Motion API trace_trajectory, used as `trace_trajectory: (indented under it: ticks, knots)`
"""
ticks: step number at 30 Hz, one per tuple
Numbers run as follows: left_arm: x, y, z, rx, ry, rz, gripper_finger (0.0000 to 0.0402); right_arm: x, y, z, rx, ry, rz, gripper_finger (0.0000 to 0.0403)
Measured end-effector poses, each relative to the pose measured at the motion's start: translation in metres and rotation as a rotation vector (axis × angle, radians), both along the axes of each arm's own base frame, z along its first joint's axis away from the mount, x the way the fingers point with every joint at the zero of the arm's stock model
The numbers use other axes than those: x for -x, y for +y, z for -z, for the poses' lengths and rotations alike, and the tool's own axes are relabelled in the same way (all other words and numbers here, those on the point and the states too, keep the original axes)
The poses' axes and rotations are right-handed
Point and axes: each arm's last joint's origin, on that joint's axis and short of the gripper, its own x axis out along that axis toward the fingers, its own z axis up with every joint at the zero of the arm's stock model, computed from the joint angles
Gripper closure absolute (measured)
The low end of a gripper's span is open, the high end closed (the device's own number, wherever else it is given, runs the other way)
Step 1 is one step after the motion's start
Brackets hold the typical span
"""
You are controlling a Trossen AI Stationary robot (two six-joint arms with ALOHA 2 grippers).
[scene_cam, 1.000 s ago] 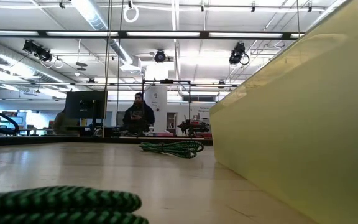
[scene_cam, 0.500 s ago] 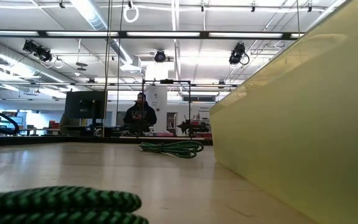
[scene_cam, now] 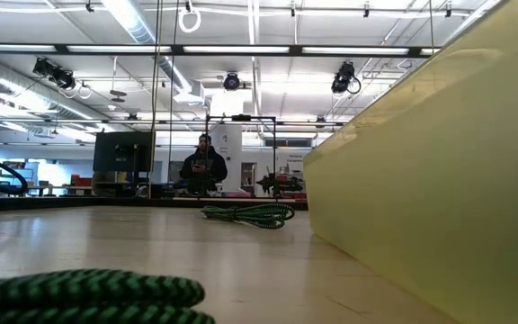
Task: Pick & Place USB Port
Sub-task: Put the red pattern charger cable into the blue bin, then put the top green pattern charger cable into the blue bin
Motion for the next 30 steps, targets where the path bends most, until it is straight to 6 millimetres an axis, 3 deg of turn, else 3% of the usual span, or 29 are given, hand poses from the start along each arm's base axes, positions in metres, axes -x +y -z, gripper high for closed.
trace_trajectory:
  ticks: [12, 16, 22, 30]
  knots:
    - [0.0, 0.0, 0.0, -0.001, -0.002, 0.0, 0.0287, -0.001, -0.001, 0.0, 0.018, -0.026, -0.018, 0.0247]
    - [0.0, 0.0, 0.0, -0.005, -0.005, -0.002, 0.0287, -0.009, -0.007, 0.0, 0.056, -0.082, -0.106, 0.0218]
    - [0.0, 0.0, -0.001, -0.018, -0.017, -0.011, 0.0287, -0.041, -0.024, -0.013, 0.039, -0.13, -0.215, 0.0207]
    - [0.0, 0.001, -0.001, -0.019, -0.018, -0.012, 0.0287, -0.098, -0.06, -0.055, 0.105, -0.363, -0.401, 0.0225]
